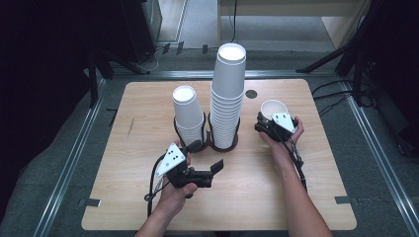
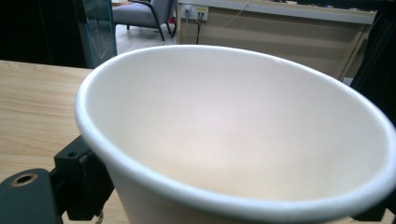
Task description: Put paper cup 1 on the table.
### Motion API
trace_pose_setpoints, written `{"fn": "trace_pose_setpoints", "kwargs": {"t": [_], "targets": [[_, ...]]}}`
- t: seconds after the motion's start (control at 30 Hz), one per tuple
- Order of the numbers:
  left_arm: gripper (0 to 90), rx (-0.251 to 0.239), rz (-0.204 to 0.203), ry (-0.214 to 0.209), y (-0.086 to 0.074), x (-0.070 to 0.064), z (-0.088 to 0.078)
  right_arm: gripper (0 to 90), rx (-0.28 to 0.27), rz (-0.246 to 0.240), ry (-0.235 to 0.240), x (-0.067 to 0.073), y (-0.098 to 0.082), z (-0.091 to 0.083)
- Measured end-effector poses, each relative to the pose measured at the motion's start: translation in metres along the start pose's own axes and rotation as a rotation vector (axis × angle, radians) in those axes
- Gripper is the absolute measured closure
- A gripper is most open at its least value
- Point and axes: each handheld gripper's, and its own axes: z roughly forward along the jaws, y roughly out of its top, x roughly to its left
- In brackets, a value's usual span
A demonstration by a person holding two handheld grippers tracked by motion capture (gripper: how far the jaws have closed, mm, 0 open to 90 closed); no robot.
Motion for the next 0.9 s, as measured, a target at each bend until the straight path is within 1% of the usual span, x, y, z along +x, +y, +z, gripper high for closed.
{"fn": "trace_pose_setpoints", "kwargs": {"t": [0.1,0.17,0.27,0.33,0.37,0.4,0.43,0.57,0.7,0.73,0.77,0.9], "targets": [[0.6,0.001,0.0,-0.001,0.0,0.0,0.0,5.0,0.01,-0.002,0.012,0.0,0.0,-0.001],[0.6,0.002,0.001,-0.001,0.0,0.0,0.0,0.0,0.019,0.002,0.029,0.0,0.001,-0.001],[0.6,0.001,0.0,-0.002,0.0,0.001,0.0,0.0,0.029,-0.006,0.032,0.0,0.001,-0.003],[0.6,0.0,-0.001,0.0,0.0,0.001,-0.001,0.0,0.037,0.015,0.058,-0.002,0.003,-0.007],[0.6,0.0,-0.001,0.0,0.0,0.001,-0.001,0.0,0.035,0.018,0.069,-0.003,0.003,-0.008],[0.6,0.001,-0.003,0.0,0.0,0.001,-0.001,0.0,0.035,0.018,0.069,-0.003,0.003,-0.008],[0.6,0.001,-0.002,0.002,0.0,0.002,0.0,0.0,0.027,0.023,0.085,-0.004,0.003,-0.012],[0.6,0.003,-0.001,0.002,0.0,0.001,0.0,0.0,0.024,0.022,0.095,-0.006,0.003,-0.016],[0.6,0.001,0.006,0.009,0.0,0.0,0.0,0.0,0.017,0.007,0.112,-0.008,0.001,-0.027],[0.6,0.001,0.004,0.01,0.0,0.0,0.0,0.0,0.011,0.005,0.122,-0.009,0.001,-0.029],[0.6,0.003,0.003,0.01,-0.001,0.0,0.001,0.0,0.01,0.004,0.12,-0.009,0.0,-0.031],[0.6,0.006,0.005,0.012,-0.001,0.0,0.002,0.0,0.0,0.018,0.128,-0.013,0.0,-0.04]]}}
